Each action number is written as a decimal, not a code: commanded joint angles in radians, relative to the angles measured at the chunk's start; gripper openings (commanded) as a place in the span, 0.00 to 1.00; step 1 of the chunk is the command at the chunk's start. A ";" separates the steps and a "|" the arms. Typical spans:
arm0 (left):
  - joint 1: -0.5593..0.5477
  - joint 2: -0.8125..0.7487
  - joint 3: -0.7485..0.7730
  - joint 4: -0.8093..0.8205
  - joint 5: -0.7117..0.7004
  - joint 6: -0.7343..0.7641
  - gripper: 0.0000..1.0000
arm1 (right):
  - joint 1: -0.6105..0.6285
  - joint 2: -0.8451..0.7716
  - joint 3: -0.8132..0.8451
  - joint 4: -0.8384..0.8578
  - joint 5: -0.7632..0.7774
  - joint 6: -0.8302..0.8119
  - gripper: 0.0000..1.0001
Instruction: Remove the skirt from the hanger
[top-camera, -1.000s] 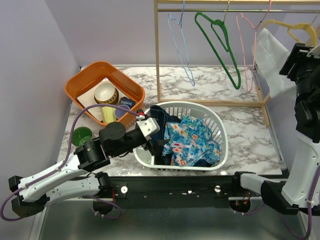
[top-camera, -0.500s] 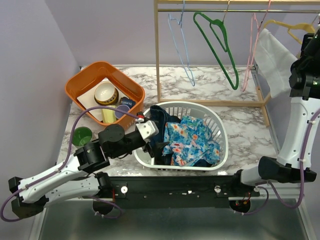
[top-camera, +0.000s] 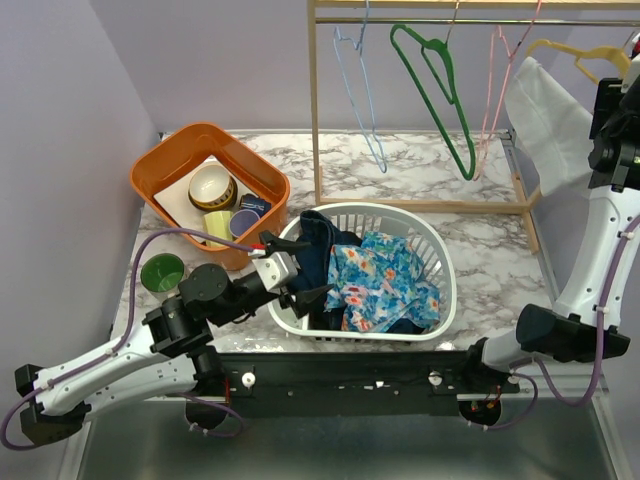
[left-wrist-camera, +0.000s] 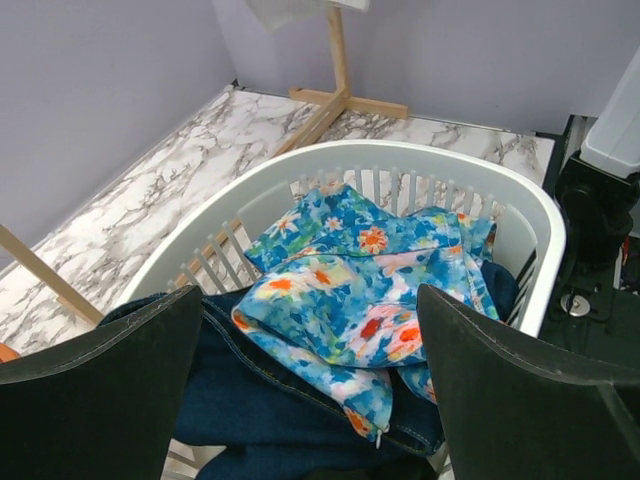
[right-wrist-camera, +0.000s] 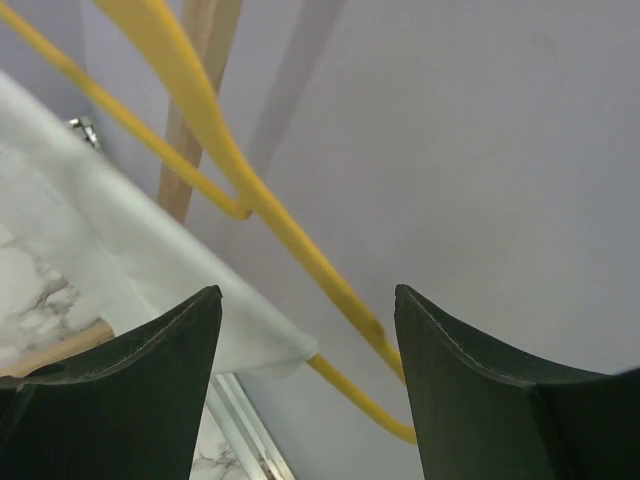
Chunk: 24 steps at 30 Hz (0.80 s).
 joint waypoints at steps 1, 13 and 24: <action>-0.002 -0.017 -0.015 0.060 -0.050 0.013 0.99 | -0.023 0.007 -0.044 -0.043 -0.101 0.023 0.77; -0.002 0.020 0.000 0.041 -0.018 0.019 0.99 | -0.031 -0.039 0.000 -0.111 -0.310 0.134 0.73; -0.002 0.029 -0.001 0.041 0.001 0.013 0.99 | -0.031 -0.024 0.024 -0.148 -0.312 0.158 0.70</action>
